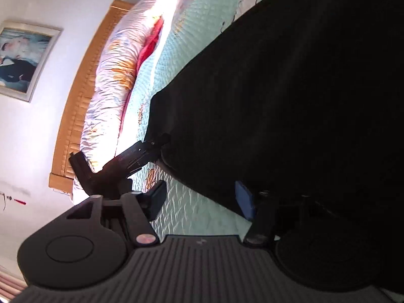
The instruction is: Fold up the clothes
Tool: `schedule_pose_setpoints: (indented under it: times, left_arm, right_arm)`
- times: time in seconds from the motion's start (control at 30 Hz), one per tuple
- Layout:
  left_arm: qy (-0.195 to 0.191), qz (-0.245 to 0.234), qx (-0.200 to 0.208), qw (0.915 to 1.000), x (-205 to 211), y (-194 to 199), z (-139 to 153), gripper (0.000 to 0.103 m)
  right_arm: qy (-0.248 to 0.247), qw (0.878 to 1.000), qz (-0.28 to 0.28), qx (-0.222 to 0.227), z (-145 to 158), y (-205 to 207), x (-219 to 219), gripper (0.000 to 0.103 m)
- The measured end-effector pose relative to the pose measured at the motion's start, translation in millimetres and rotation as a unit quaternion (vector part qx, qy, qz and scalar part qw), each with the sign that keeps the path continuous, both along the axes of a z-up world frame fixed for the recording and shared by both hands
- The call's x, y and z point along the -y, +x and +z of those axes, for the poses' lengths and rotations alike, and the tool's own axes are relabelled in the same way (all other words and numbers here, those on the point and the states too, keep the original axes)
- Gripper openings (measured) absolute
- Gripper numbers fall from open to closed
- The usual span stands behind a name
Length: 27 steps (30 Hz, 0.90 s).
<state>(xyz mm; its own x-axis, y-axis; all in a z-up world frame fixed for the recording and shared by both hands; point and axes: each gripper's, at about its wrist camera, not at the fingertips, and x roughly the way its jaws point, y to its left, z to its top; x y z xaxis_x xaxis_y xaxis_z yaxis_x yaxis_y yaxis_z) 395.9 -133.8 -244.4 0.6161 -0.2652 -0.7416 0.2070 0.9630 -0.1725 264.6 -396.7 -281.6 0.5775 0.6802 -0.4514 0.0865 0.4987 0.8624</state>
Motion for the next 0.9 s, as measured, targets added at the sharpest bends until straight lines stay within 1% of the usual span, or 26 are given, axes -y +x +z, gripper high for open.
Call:
schedule_pose_setpoints:
  times: [0.03,0.1,0.17,0.23,0.27,0.33,0.4,0.47,0.53,0.57,0.63,0.67,0.7,0.77,0.83,0.9]
  left_arm:
    - [0.003,0.005,0.001,1.0,1.4,-1.3,1.1,0.079]
    - [0.003,0.02,0.005,0.9998,4.5,-9.3,7.6,0.079]
    - [-0.001,0.028,0.016,0.9995,12.2,-23.1,18.3,0.078]
    - [-0.011,-0.005,0.043,0.999,32.3,-43.4,33.5,0.078]
    - [-0.021,-0.039,0.055,0.9975,49.4,-55.1,42.1,0.078]
    - [-0.038,-0.092,0.048,0.9938,86.5,-72.7,48.4,0.078]
    - [-0.055,-0.145,0.04,0.987,123.7,-90.2,54.5,0.078]
    - [-0.067,-0.175,0.021,0.982,162.7,-104.4,51.2,0.078]
    - [-0.088,-0.184,0.01,0.9789,188.7,-113.1,42.5,0.079]
    - [-0.097,-0.187,0.004,0.9775,200.0,-116.7,36.7,0.079]
    - [-0.109,-0.171,-0.024,0.9789,212.4,-119.0,19.6,0.079]
    - [-0.114,-0.156,-0.042,0.9802,216.2,-120.1,7.9,0.079]
    - [-0.116,-0.153,-0.027,0.9811,215.4,-123.8,2.3,0.079]
    - [-0.111,-0.167,-0.001,0.9797,215.1,-132.7,-0.1,0.081]
    - [-0.121,-0.171,0.006,0.9778,210.8,-134.3,-2.6,0.081]
    - [-0.147,-0.164,0.002,0.9756,205.0,-131.6,-5.8,0.081]
  right_arm:
    - [0.007,1.0,-0.003,0.008,3.7,-7.8,2.9,0.06]
    - [0.034,0.998,-0.028,0.034,13.0,-26.6,13.8,0.067]
    - [0.047,0.995,-0.064,0.053,19.7,-51.9,27.7,0.067]
    - [0.048,0.993,-0.084,0.07,22.3,-74.8,42.9,0.067]
    - [0.034,0.992,-0.095,0.072,22.2,-86.9,51.6,0.067]
    - [0.008,0.99,-0.118,0.073,21.4,-102.9,71.1,0.067]
    - [-0.004,0.987,-0.146,0.073,19.8,-111.5,89.2,0.067]
    - [0.0,0.981,-0.177,0.078,18.4,-122.0,112.0,0.067]
    - [0.007,0.976,-0.199,0.088,19.0,-125.4,130.4,0.067]
    - [0.002,0.974,-0.209,0.092,20.6,-123.9,137.3,0.067]
    - [-0.015,0.969,-0.226,0.094,21.8,-124.1,153.4,0.067]
    - [-0.023,0.968,-0.233,0.094,20.9,-121.0,159.1,0.067]
    - [-0.03,0.966,-0.238,0.093,19.4,-118.2,167.7,0.067]
    - [-0.047,0.964,-0.246,0.09,14.7,-125.0,195.0,0.067]
    - [-0.067,0.961,-0.252,0.088,11.2,-122.9,218.6,0.067]
    - [-0.075,0.959,-0.26,0.086,5.0,-124.8,250.8,0.067]
